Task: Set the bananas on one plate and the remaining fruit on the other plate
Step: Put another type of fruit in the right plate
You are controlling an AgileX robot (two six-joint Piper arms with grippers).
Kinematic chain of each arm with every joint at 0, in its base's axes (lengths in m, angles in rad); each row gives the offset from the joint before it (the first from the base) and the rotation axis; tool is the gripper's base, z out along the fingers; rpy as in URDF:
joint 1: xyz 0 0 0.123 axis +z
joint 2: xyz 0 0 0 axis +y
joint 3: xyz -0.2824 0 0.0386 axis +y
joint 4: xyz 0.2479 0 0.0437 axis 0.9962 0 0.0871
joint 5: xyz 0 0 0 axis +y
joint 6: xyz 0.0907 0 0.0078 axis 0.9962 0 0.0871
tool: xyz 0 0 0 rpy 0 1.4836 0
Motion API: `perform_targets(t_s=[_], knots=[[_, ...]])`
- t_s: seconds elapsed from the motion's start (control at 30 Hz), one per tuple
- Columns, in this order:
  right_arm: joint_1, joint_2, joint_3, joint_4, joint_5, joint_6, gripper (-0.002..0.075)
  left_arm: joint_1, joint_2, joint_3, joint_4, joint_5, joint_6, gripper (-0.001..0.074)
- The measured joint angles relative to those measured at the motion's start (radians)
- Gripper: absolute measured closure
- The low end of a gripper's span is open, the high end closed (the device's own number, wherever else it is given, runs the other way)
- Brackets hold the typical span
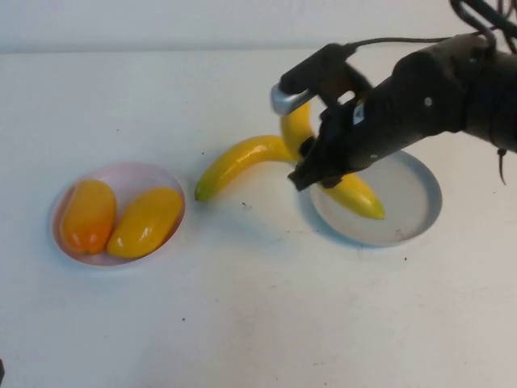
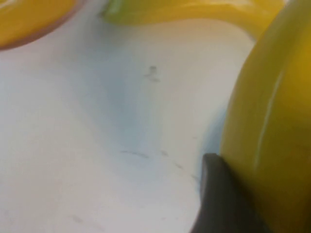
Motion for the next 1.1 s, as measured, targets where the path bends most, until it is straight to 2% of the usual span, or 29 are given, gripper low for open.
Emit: perform_targets(t_s=[0.07,0.13,0.33,0.83,1.1], knots=[[-0.055,-0.004,0.004,-0.032,-0.003,0.146,0.0422,0.0,0.0,0.0,0.0,0.0,0.0,0.0733],[-0.107,0.001,0.009,-0.052,0.007,0.218,0.0422,0.0,0.0,0.0,0.0,0.0,0.0,0.0733],[-0.189,0.052,0.009,-0.07,0.015,0.264,0.0422,0.0,0.0,0.0,0.0,0.0,0.0,0.0733],[-0.217,0.209,0.009,-0.065,-0.038,0.271,0.0421,0.0,0.0,0.0,0.0,0.0,0.0,0.0733],[-0.217,0.21,0.009,-0.057,-0.049,0.272,0.0335,0.0,0.0,0.0,0.0,0.0,0.0,0.0733]])
